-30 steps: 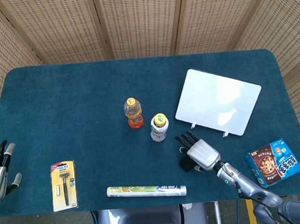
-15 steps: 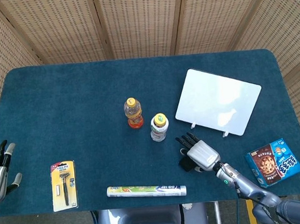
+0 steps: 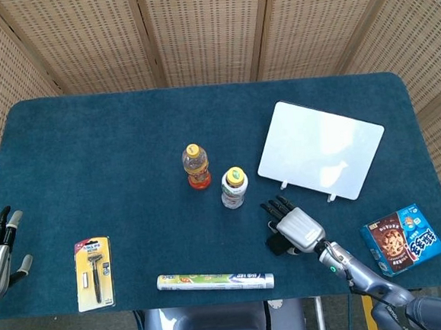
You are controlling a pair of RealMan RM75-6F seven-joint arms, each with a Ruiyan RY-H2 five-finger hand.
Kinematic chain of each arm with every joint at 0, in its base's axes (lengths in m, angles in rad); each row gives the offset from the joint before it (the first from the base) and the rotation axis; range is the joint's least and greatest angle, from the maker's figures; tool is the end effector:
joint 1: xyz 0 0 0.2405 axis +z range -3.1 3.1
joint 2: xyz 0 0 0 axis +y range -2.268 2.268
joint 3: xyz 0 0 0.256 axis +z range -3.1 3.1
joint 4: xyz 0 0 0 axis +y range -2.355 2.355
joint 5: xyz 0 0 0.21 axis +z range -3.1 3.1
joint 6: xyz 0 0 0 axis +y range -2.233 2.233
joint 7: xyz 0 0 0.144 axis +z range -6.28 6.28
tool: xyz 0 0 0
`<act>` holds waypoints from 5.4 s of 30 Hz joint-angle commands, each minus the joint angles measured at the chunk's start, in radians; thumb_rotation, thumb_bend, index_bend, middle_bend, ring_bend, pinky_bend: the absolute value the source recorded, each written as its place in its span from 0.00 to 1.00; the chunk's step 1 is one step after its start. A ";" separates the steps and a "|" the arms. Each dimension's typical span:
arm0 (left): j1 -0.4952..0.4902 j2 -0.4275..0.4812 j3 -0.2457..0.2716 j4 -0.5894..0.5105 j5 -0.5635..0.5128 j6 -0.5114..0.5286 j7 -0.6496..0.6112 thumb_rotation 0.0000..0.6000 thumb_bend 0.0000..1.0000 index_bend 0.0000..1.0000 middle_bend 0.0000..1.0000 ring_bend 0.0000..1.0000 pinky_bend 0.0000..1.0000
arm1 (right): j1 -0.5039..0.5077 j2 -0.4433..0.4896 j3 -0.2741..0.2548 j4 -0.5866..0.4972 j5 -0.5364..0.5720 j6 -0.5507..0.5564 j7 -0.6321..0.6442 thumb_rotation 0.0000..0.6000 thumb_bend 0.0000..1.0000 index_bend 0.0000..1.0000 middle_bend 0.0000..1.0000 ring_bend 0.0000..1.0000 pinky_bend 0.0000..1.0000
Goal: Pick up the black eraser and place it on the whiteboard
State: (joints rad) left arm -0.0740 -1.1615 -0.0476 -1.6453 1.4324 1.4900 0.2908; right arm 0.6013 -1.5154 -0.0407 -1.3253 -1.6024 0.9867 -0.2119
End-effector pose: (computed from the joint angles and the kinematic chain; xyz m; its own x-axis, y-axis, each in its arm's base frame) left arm -0.3114 0.1761 0.1460 0.5772 0.0271 0.8161 0.8141 0.0593 -0.5777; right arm -0.2173 -0.2807 -0.0275 0.6950 -0.2044 0.6893 -0.6317 -0.6314 0.4498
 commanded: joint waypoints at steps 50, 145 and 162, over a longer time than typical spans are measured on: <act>-0.003 -0.002 0.005 -0.004 0.019 0.006 0.002 1.00 0.33 0.00 0.00 0.00 0.00 | -0.095 -0.065 0.218 0.250 0.132 0.353 0.147 1.00 0.16 0.51 0.06 0.00 0.00; -0.005 0.005 0.011 -0.043 0.010 -0.004 0.024 1.00 0.33 0.00 0.00 0.00 0.00 | 0.042 -0.448 0.345 0.940 0.297 0.314 0.278 1.00 0.16 0.52 0.06 0.00 0.00; -0.006 0.006 0.009 -0.050 -0.001 -0.011 0.030 1.00 0.33 0.00 0.00 0.00 0.00 | 0.037 -0.446 0.343 0.955 0.303 0.295 0.308 1.00 0.16 0.32 0.00 0.00 0.00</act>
State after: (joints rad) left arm -0.0800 -1.1556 -0.0381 -1.6944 1.4324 1.4796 0.3208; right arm 0.6385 -1.9620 0.3028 -0.3709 -1.2994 1.2813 0.0953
